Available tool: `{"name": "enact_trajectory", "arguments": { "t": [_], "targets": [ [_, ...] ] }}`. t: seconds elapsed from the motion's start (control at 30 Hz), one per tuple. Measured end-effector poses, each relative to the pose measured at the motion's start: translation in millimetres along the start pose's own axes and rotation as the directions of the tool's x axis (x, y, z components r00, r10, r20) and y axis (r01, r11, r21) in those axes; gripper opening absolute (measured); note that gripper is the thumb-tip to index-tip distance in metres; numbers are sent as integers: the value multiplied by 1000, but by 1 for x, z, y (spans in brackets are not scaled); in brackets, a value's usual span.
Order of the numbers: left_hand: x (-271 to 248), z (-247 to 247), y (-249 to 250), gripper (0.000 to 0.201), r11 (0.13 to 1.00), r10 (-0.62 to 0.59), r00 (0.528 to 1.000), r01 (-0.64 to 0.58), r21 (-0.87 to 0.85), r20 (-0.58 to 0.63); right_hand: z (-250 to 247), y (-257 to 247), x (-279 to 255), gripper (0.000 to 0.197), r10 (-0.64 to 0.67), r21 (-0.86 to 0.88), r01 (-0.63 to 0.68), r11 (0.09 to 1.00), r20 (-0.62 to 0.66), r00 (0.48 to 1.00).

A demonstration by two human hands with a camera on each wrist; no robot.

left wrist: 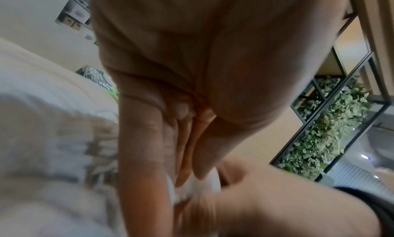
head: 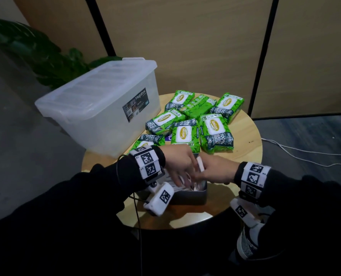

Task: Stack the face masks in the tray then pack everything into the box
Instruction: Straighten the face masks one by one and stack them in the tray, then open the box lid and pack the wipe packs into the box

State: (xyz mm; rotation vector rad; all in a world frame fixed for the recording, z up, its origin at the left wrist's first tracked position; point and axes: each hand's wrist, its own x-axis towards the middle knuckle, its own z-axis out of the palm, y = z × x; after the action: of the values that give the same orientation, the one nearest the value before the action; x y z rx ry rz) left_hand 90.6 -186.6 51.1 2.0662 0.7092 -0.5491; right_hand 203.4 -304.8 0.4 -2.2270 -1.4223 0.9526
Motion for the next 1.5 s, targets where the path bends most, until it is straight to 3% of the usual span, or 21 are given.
{"name": "enact_trajectory", "arguments": {
  "t": [0.07, 0.1, 0.17, 0.27, 0.33, 0.43, 0.5, 0.6, 0.7, 0.8, 0.97, 1.03, 1.17, 1.3, 1.43, 1.5],
  "targets": [
    [-5, -15, 1, 19, 999, -11, 996, 13, 30, -85, 2, 2, 1, 69, 27, 61, -34, 998, 106, 994],
    [-10, -26, -2, 19, 998, 14, 982, -1, 69, -188, -1, 3, 0, 72, 39, 118, -54, 992, 125, 991],
    [-23, -48, -9, 18, 995, 28, 936, 7, 96, -351, -12, 5, -3, 67, 33, 216, -53, 975, 96, 995],
    [-40, -72, -42, 28, 980, -77, 893, 151, 134, -443, -20, 8, -5, 54, -11, 294, 15, 956, -15, 1000],
    [-50, -76, -65, 44, 953, -228, 877, 289, 86, -424, -16, 10, -5, 45, -27, 323, 45, 945, -60, 998],
    [-59, -62, -88, 45, 924, -377, 894, 346, -162, -240, -7, 7, -5, 36, -78, 253, 112, 961, -143, 987],
    [-56, -51, -95, 42, 901, -359, 915, 290, -322, -182, -6, 3, -5, 30, -120, 232, 174, 957, -230, 966],
    [-46, -42, -90, 51, 883, -295, 937, 193, -428, -187, -15, 2, -5, 22, -114, 196, 190, 962, -344, 932],
    [-31, -34, -73, 66, 914, -229, 954, 142, -381, -193, -22, 9, -8, 15, -54, 84, 87, 993, -339, 939],
    [-22, -32, -60, 76, 953, -193, 959, 133, -271, -208, -29, 17, -11, 12, 52, 164, 3, 987, -333, 942],
    [-19, -39, -63, 71, 947, -192, 966, 135, -290, -175, -36, 25, -18, 6, 126, 156, -67, 985, -403, 907],
    [-17, -39, -66, 68, 940, -184, 966, 120, -319, -180, -37, 30, -19, 16, 145, 177, -83, 981, -373, 916],
    [-14, -37, -71, 65, 929, -167, 967, 88, -359, -194, -46, 40, -17, 10, 217, 301, -121, 946, -309, 926],
    [-17, -37, -71, 61, 931, -157, 966, 74, -358, -208, -60, 15, -17, 17, 258, 314, -190, 930, -189, 948],
    [-37, -50, -71, 33, 919, -144, 972, 61, -389, -187, -74, -32, -7, 29, 240, 198, -207, 958, -162, 957],
    [-49, -78, -79, 37, 924, -91, 928, -57, -379, -361, -88, -63, 2, 38, 146, 88, -132, 987, -186, 972]
  ]
}}
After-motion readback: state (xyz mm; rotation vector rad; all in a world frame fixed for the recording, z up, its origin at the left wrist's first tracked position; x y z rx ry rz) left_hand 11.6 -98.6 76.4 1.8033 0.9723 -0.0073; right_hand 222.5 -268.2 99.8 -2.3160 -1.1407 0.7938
